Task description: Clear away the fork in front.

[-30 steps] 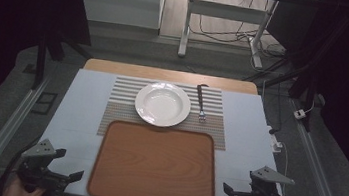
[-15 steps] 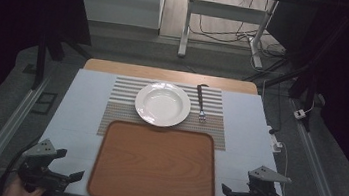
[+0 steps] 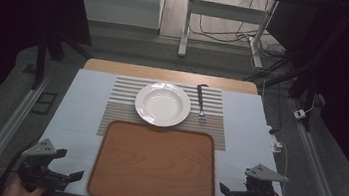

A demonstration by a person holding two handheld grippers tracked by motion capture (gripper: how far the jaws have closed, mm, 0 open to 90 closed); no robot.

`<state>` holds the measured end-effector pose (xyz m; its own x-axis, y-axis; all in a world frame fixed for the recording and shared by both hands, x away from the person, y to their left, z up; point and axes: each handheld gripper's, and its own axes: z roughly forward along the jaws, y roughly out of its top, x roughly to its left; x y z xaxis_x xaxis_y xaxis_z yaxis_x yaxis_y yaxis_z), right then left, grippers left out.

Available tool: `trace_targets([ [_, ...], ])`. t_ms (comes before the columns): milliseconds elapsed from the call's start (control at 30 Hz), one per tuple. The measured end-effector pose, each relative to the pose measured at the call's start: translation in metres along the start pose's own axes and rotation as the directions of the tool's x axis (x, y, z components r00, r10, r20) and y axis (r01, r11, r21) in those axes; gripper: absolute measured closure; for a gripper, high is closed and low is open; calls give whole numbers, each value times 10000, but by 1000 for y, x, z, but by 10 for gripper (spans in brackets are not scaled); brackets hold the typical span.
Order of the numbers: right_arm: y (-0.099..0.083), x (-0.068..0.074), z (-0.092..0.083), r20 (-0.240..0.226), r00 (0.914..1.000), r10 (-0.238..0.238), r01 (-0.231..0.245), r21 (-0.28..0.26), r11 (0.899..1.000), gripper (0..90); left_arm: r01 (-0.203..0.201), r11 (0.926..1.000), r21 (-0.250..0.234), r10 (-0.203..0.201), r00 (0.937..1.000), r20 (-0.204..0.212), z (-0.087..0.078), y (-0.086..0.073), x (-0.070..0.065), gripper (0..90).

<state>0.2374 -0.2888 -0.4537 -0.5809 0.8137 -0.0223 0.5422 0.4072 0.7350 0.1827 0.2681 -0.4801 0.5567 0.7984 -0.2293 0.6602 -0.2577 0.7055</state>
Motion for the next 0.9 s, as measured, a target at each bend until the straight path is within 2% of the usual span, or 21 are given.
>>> trace_targets([
  [433,4,3,4,-209,9994,-260,258,-92,9996,0,9,10000,38,-9,10000,35,1,0,0,8],
  [667,9,1,7,-447,9985,-302,278,-517,9983,0,33,10000,17,-33,10000,57,0,0,1,8],
  [900,14,3,12,-693,9971,-303,260,-612,9978,0,61,10000,10,-62,10000,71,0,0,1,8],
])
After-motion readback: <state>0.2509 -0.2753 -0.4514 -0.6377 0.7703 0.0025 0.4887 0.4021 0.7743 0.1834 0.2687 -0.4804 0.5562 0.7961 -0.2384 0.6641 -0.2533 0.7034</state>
